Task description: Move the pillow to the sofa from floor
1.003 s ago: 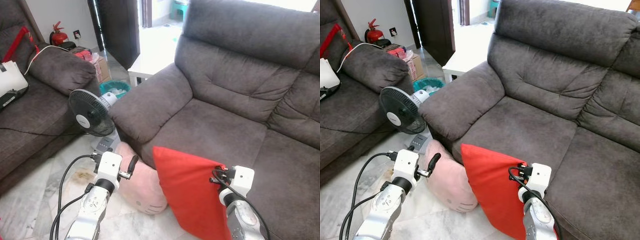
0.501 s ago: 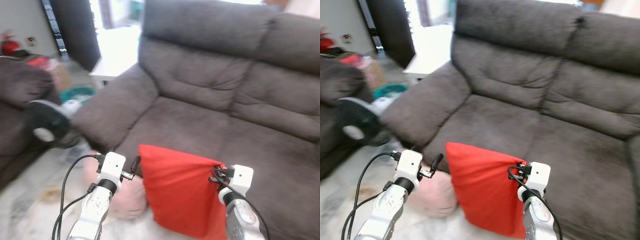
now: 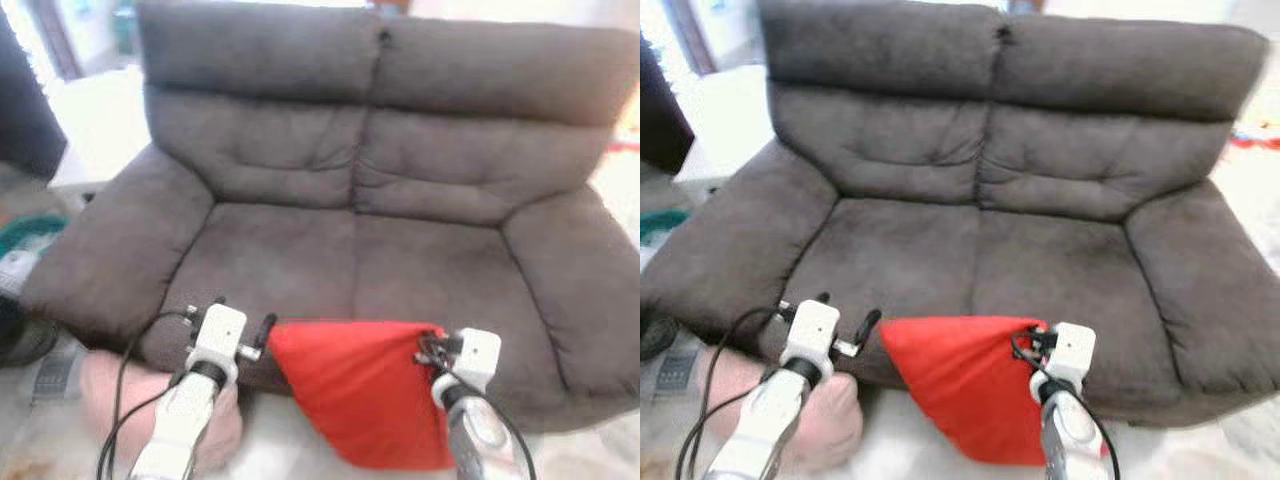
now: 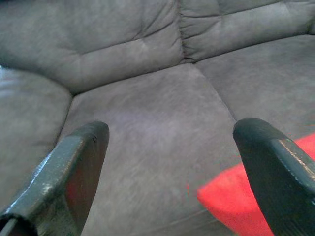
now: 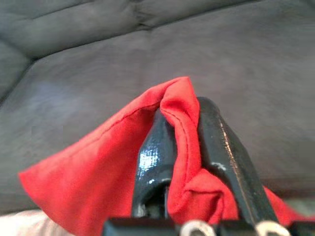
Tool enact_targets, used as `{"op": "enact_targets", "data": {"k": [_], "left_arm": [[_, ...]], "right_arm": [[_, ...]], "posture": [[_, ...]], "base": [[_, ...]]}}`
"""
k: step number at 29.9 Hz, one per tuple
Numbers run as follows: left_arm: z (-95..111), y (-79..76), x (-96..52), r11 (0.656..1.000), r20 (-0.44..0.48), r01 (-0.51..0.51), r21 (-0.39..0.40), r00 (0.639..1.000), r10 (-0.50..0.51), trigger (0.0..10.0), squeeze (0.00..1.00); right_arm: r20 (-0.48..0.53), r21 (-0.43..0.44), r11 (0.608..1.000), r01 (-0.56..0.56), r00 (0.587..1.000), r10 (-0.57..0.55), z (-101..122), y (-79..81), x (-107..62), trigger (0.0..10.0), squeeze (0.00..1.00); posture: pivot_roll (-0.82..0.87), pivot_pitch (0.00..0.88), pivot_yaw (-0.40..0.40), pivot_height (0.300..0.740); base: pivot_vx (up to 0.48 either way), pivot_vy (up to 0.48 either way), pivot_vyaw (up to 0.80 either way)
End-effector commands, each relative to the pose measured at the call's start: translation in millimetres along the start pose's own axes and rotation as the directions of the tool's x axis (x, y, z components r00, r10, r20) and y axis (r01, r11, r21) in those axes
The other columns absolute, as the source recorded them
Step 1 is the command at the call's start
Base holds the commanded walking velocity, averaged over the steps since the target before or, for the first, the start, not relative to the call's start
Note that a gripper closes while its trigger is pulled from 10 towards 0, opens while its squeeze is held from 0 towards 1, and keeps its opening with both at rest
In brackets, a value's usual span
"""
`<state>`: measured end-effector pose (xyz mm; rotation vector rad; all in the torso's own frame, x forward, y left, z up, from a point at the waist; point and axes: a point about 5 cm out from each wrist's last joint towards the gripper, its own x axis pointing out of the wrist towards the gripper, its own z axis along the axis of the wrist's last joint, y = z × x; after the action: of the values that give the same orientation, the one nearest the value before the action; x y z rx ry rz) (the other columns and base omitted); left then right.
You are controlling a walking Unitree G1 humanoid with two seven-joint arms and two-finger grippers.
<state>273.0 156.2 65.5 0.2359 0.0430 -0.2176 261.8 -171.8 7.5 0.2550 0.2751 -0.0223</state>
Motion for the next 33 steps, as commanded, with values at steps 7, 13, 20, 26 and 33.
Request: {"op": "enact_targets", "data": {"k": [7, 13, 20, 26, 33], "left_arm": [[3, -5.8, 2.3, 1.0, 0.012, 0.028, -0.007, 1.0, -0.028, 10.0, 0.0], [2, -5.9, 0.8, 0.999, 0.008, 0.031, -0.009, 1.0, -0.03, 10.0, 0.0], [-2, 9.5, -3.5, 0.992, -0.048, 0.122, 0.004, 0.991, -0.122, 10.0, 0.0], [0, 19.9, -3.5, 0.973, -0.075, 0.228, 0.02, 0.971, -0.226, 10.0, 0.0], [-7, 23.9, -15.7, 0.879, -0.201, 0.475, 0.03, 0.865, -0.46, 10.0, 0.0]], "right_arm": [[0.127, -0.017, 1.0, -0.008, 0.992, 0.01, 28, 0.4, 6.9, 10.0, 0.0], [0.127, -0.018, 1.0, -0.009, 0.992, 0.012, 28, 0.3, 6.6, 10.0, 0.0], [0.13, -0.093, 0.991, -0.1, 0.985, 0.111, 37, 4.3, 8.3, 10.0, 0.0], [0.03, -0.25, 0.922, -0.296, 0.949, 0.313, 38, 13.1, 6.2, 10.0, 0.0], [-0.061, -0.329, 0.84, -0.432, 0.897, 0.437, 42, 12.4, 0.6, 10.0, 0.0]], "posture": [[0.09, 0.0, -0.025, 0.74], [0.09, 0.0, -0.026, 0.74], [0.09, 0.005, -0.022, 0.74], [0.09, 0.009, -0.017, 0.74], [0.09, 0.013, -0.011, 0.74]], "base": [[0.0, 0.0, -0.8], [0.0, 0.0, -0.8], [0.0, 0.0, -0.07], [0.0, 0.0, 0.0], [0.0, 0.0, 0.0]]}}
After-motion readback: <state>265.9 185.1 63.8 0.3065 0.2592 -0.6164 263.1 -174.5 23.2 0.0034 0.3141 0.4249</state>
